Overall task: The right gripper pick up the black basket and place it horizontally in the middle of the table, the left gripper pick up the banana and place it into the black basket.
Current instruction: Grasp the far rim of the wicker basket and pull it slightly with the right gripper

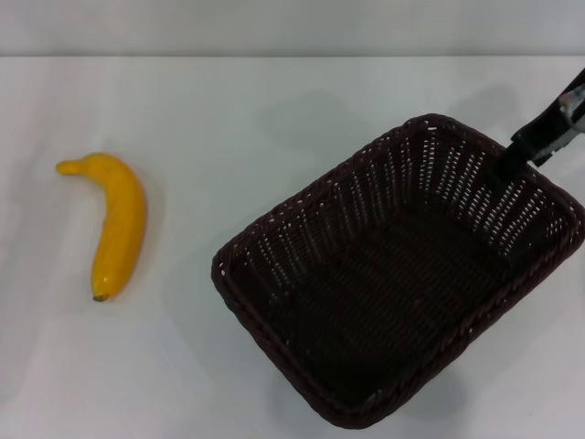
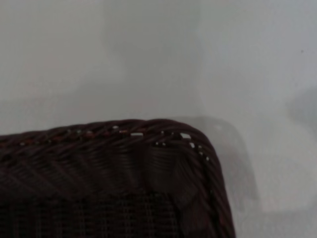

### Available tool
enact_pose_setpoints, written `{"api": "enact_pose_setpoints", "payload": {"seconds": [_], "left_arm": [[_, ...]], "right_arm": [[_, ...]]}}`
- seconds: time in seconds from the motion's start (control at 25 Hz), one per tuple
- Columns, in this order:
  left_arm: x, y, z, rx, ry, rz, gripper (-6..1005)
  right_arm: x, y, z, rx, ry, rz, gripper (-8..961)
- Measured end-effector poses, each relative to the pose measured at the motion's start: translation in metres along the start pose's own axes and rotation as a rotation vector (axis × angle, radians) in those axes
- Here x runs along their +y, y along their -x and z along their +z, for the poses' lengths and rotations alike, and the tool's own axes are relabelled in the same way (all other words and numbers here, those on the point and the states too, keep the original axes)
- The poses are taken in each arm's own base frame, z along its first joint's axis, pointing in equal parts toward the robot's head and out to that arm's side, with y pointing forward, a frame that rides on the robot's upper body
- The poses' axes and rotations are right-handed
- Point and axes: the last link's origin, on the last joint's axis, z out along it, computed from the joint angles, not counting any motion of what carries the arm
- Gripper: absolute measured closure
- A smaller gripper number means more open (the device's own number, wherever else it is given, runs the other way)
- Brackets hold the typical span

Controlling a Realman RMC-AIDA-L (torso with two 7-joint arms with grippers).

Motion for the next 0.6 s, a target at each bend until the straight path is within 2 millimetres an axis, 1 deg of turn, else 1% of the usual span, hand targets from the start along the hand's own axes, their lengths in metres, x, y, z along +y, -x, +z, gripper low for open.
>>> {"api": "enact_pose_setpoints", "payload": {"seconds": [0.2,0.32,0.6], "left_arm": [[0.001,0.002,-0.001,-0.005,-0.004,-0.005,136],[0.0,0.003,-0.004,-0.008,-0.008,-0.007,137],[-0.001,0.005,-0.007,-0.012,-0.016,-0.009,137]], "right_arm": [[0.011,0.005,0.012,0.062,-0.008,-0.045,123],[0.013,0.004,0.018,0.097,-0.02,-0.058,125],[0.017,0.008,0.022,0.113,-0.059,-0.098,163]]}}
